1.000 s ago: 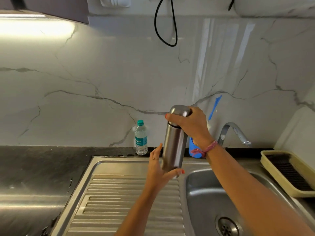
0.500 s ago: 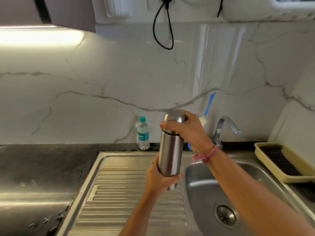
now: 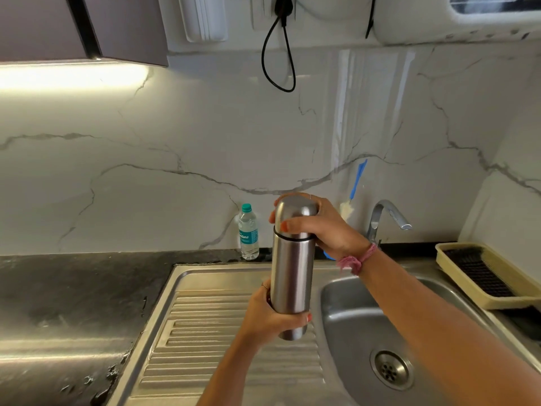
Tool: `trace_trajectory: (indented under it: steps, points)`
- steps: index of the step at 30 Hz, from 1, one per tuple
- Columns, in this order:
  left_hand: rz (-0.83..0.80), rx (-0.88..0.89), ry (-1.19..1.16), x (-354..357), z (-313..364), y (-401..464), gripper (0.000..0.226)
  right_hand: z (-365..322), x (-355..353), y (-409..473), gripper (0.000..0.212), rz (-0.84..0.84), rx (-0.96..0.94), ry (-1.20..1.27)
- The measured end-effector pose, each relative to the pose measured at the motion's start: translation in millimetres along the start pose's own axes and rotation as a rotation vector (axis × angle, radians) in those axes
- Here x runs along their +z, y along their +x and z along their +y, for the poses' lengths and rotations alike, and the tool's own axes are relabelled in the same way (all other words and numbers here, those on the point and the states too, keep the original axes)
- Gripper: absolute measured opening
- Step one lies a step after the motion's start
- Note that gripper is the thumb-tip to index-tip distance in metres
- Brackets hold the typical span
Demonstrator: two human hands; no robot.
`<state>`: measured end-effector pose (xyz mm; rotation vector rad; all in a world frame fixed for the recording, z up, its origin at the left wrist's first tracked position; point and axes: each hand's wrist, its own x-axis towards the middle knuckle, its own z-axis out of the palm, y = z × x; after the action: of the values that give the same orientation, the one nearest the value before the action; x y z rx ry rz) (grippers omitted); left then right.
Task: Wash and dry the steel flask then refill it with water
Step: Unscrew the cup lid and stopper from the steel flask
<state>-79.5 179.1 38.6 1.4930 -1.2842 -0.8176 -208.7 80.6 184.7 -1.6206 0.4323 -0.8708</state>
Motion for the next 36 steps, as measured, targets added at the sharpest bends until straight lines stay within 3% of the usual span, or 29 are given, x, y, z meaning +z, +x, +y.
trace_trajectory:
  steps: [2,5,10,13,17,20,23,25,27,30,33,36]
  points:
    - [-0.028,0.008,-0.005,1.6,1.4,-4.6,0.073,-14.2,-3.3,-1.2,0.057,-0.181,0.023,-0.004]
    - [-0.022,0.004,-0.017,4.0,3.3,-10.8,0.075,-42.1,-11.6,2.5,0.071,-0.347,0.115,-0.228]
    - [0.022,0.008,0.014,0.6,-1.2,-15.7,0.078,-96.7,-7.8,4.6,0.087,-0.377,0.249,-1.057]
    - [0.038,0.022,0.027,-0.7,-4.0,-19.4,0.078,-101.8,4.5,6.8,0.084,-0.393,0.296,-1.33]
    - [0.038,0.023,0.03,-1.0,-6.2,-24.2,0.077,-97.3,1.9,12.4,0.048,-0.5,0.252,-1.227]
    - [0.049,0.012,0.027,-3.7,-8.8,-26.7,0.076,-105.3,-11.0,12.7,0.061,-0.679,0.198,-0.981]
    - [0.069,-0.004,0.026,-6.8,-10.2,-27.5,0.076,-105.0,-14.4,9.5,0.082,-0.607,0.303,-0.94]
    - [0.07,-0.003,0.034,-8.1,-9.6,-27.9,0.076,-98.8,-3.5,7.9,0.08,-0.499,0.371,-1.071]
    - [0.065,0.004,0.046,-9.4,-9.5,-28.4,0.078,-91.0,5.6,9.8,0.067,-0.437,0.302,-1.174]
    - [0.063,0.004,0.045,-12.3,-9.7,-30.2,0.079,-96.9,4.9,11.1,0.047,-0.49,0.195,-1.115]
    - [0.066,-0.001,0.048,-14.3,-11.6,-32.7,0.077,-105.6,0.7,9.5,0.062,-0.572,0.241,-1.002]
    - [0.072,0.001,0.047,-15.4,-13.1,-34.1,0.076,-93.1,11.7,10.5,0.064,-0.48,0.304,-1.077]
